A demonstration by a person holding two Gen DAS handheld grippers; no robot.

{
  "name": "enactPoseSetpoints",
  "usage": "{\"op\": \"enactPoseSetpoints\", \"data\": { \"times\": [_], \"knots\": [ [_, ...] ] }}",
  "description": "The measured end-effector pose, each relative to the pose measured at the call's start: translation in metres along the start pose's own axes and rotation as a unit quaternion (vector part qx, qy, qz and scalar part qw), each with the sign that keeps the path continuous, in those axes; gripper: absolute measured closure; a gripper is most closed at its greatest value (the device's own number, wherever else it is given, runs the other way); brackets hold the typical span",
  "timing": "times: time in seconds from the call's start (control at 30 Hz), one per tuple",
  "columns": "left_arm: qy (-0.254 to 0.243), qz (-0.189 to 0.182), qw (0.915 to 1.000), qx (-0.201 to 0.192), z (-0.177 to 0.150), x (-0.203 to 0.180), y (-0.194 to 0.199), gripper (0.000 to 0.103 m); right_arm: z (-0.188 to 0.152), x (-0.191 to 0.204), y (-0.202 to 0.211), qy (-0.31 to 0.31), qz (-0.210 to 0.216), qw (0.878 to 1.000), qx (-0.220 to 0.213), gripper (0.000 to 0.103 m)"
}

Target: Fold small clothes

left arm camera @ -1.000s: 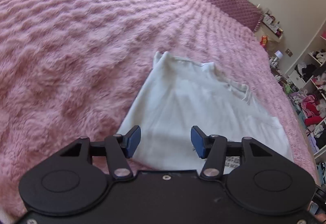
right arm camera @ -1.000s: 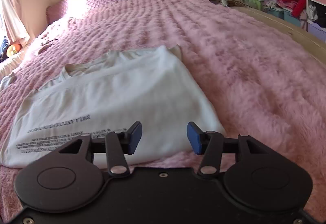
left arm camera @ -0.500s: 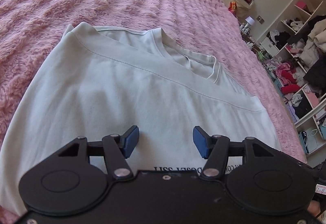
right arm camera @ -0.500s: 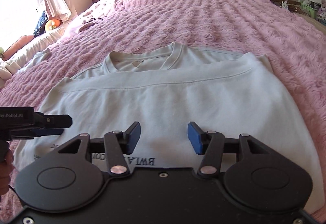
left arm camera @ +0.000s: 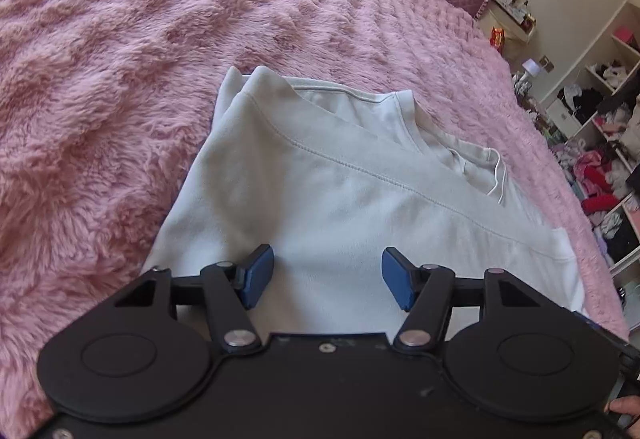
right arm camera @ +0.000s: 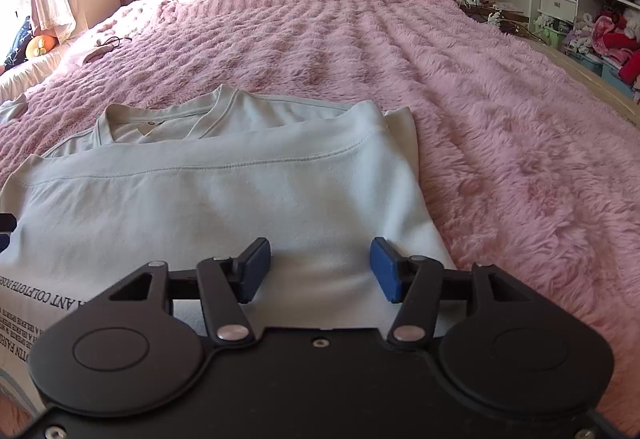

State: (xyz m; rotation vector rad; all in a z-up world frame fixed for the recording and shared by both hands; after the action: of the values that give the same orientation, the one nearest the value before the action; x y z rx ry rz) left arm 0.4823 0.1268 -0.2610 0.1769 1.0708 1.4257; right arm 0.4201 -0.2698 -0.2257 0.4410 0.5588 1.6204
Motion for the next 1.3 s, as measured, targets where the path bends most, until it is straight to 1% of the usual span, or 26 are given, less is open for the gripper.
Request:
{"op": "enactPoseSetpoints", "data": {
  "times": [0.07,0.13,0.17,0.2,0.23,0.27,0.3,0.37,0.4,0.47,0.53,0.6,0.67,0.77,0.87,0.97,1.07,1.13,1.17,1.23,1.3],
  "knots": [
    [-0.009,0.010,0.9999,0.009,0.003,-0.005,0.004,0.039,0.001,0.001,0.003,0.007,-0.008,1.000,0.000,0.048],
    [0.004,0.016,0.9997,0.016,0.007,-0.009,0.018,0.040,0.004,0.004,0.013,0.011,-0.025,1.000,0.010,0.048],
    [0.011,0.018,0.9997,0.011,0.007,-0.010,0.030,0.041,0.007,0.006,0.023,0.008,-0.033,0.999,0.010,0.046],
    [0.013,0.012,0.9999,0.000,0.005,-0.012,0.046,0.041,0.010,0.009,0.037,0.001,-0.033,0.999,0.000,0.045],
    [0.011,0.005,0.9999,-0.007,0.002,-0.013,0.058,0.041,0.011,0.015,0.054,-0.005,-0.018,1.000,-0.017,0.044],
    [0.010,-0.002,0.9998,-0.016,-0.006,-0.014,0.077,0.040,0.010,0.020,0.067,-0.006,-0.009,1.000,-0.027,0.042],
    [0.011,-0.007,0.9996,-0.023,-0.014,-0.013,0.091,0.040,0.009,0.024,0.079,-0.003,-0.009,0.999,-0.033,0.041],
    [0.011,-0.014,0.9993,-0.032,-0.033,-0.007,0.114,0.039,0.000,0.033,0.096,0.008,-0.022,0.999,-0.034,0.040],
    [0.009,-0.011,0.9993,-0.034,-0.042,-0.002,0.121,0.039,-0.005,0.035,0.102,0.010,-0.026,0.999,-0.030,0.040],
    [-0.004,0.007,0.9996,-0.029,-0.057,0.009,0.124,0.039,-0.018,0.039,0.106,0.013,-0.030,0.999,-0.017,0.040],
    [0.002,0.021,0.9997,-0.013,-0.065,0.022,0.119,0.039,-0.029,0.041,0.104,0.021,-0.039,0.999,-0.006,0.040],
    [0.021,0.023,0.9995,-0.001,-0.069,0.034,0.112,0.039,-0.038,0.041,0.100,0.026,-0.050,0.998,0.004,0.040],
    [0.028,0.027,0.9992,0.000,-0.070,0.043,0.107,0.039,-0.045,0.038,0.094,0.024,-0.056,0.998,0.014,0.040],
    [0.035,0.032,0.9988,0.015,-0.070,0.048,0.098,0.038,-0.059,0.030,0.083,0.012,-0.065,0.997,0.038,0.040],
    [0.039,0.036,0.9985,0.014,-0.069,0.046,0.104,0.038,-0.065,0.026,0.086,-0.003,-0.060,0.998,0.035,0.039],
    [0.050,0.037,0.9980,-0.002,-0.070,0.044,0.126,0.038,-0.062,0.022,0.098,-0.016,-0.063,0.998,0.025,0.038],
    [0.084,0.034,0.9955,-0.028,-0.075,0.051,0.147,0.038,-0.059,0.017,0.115,-0.047,-0.056,0.997,0.006,0.037],
    [0.136,0.037,0.9891,-0.042,-0.081,0.065,0.155,0.038,-0.056,0.013,0.123,-0.071,-0.056,0.996,0.000,0.037],
    [0.166,0.028,0.9849,-0.043,-0.085,0.071,0.156,0.038,-0.055,0.012,0.126,-0.080,-0.058,0.995,0.001,0.037],
    [0.213,0.010,0.9764,-0.033,-0.092,0.079,0.152,0.038,-0.053,0.013,0.132,-0.094,-0.066,0.993,0.007,0.036],
    [0.240,0.003,0.9705,-0.028,-0.098,0.081,0.149,0.038,-0.052,0.015,0.136,-0.100,-0.074,0.992,0.016,0.033]
  ]
}}
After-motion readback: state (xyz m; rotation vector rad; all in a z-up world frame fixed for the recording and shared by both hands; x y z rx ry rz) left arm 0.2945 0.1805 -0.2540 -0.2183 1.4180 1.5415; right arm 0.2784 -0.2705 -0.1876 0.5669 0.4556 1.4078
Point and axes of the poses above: each gripper's, at about its wrist camera, not at the fingertips, and y roughly against the way its jaws point, x to its left, z to its top, the point moved 7 cm from there along -y, roughly the way its jaws point, and after that the axes turned 6 degrees about y, right-handed, at the moved point
